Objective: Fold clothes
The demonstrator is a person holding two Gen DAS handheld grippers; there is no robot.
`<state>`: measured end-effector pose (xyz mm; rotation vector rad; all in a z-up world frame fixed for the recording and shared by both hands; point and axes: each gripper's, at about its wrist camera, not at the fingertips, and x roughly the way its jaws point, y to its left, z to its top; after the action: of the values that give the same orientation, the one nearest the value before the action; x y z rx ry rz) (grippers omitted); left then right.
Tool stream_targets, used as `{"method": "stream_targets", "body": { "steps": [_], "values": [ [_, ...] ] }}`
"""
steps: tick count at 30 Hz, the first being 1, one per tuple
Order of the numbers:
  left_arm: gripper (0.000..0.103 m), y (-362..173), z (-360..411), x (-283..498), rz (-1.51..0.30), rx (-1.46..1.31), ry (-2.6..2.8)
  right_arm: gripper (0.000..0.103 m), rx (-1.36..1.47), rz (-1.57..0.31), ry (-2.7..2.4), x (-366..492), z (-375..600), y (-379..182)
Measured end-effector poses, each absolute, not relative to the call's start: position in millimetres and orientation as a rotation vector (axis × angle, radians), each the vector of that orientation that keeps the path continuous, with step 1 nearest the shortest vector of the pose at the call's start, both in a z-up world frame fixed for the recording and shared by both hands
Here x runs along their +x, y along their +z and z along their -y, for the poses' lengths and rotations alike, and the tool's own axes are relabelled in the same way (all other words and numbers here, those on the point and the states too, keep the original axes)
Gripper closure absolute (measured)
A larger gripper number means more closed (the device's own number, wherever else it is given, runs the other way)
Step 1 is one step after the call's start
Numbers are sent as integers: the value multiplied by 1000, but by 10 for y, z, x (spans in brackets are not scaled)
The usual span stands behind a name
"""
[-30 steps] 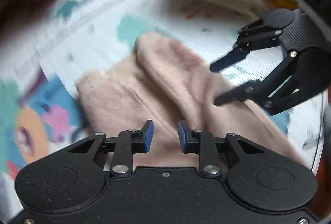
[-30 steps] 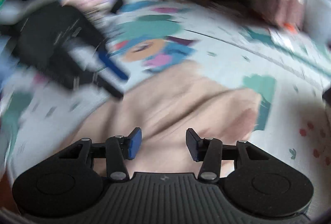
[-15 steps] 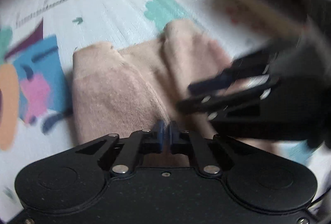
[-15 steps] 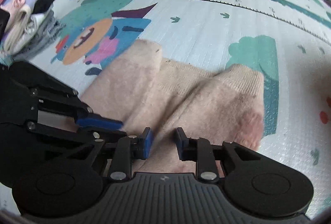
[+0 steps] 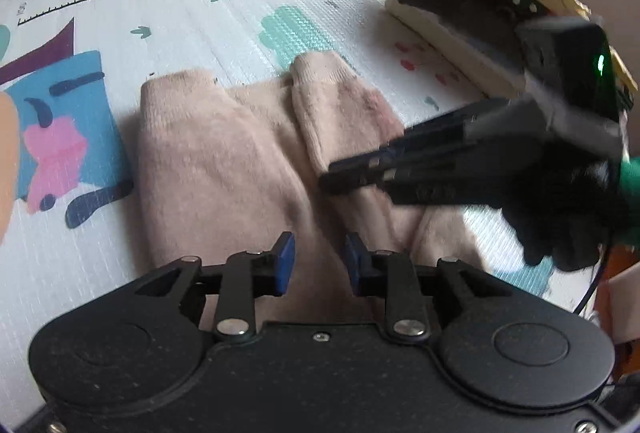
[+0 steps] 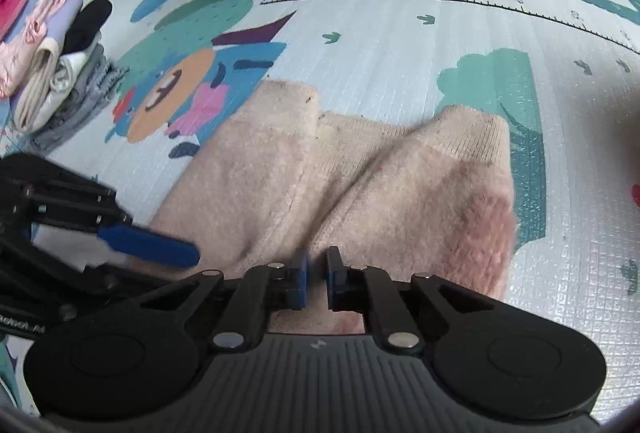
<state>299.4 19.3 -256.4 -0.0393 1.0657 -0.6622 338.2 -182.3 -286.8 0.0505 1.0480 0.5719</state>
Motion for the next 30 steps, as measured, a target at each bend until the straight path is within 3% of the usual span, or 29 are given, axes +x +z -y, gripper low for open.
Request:
{"method": "stream_targets", "body": {
  "steps": [7, 11, 18, 20, 22, 23, 30],
  "values": [
    [73, -2596, -190, 2898, -1093, -56, -649, 92, -16, -1032, 655, 3327, 1636, -2867],
    [67, -2545, -153, 2932, -1065, -41, -657, 73, 59, -972, 703, 3247, 1778, -2731],
    [70, -2369, 329, 3153, -823, 181, -770, 74, -54, -807, 676, 2771, 2196, -2378],
    [71, -2470, 488, 3252, -839, 225, -792, 74, -123, -812, 689, 2623, 2196, -2429],
    [71, -2775, 645, 3309, -980, 346, -757, 74, -224, -891, 682, 2546, 2129, -2626],
    [72, -2783, 675, 3266, -967, 382, -768, 74, -284, -950, 674, 2522, 2094, -2755],
    [72, -2838, 880, 2968, -866, 627, -843, 74, -347, -803, 711, 2142, 2133, -2615]
  ]
}}
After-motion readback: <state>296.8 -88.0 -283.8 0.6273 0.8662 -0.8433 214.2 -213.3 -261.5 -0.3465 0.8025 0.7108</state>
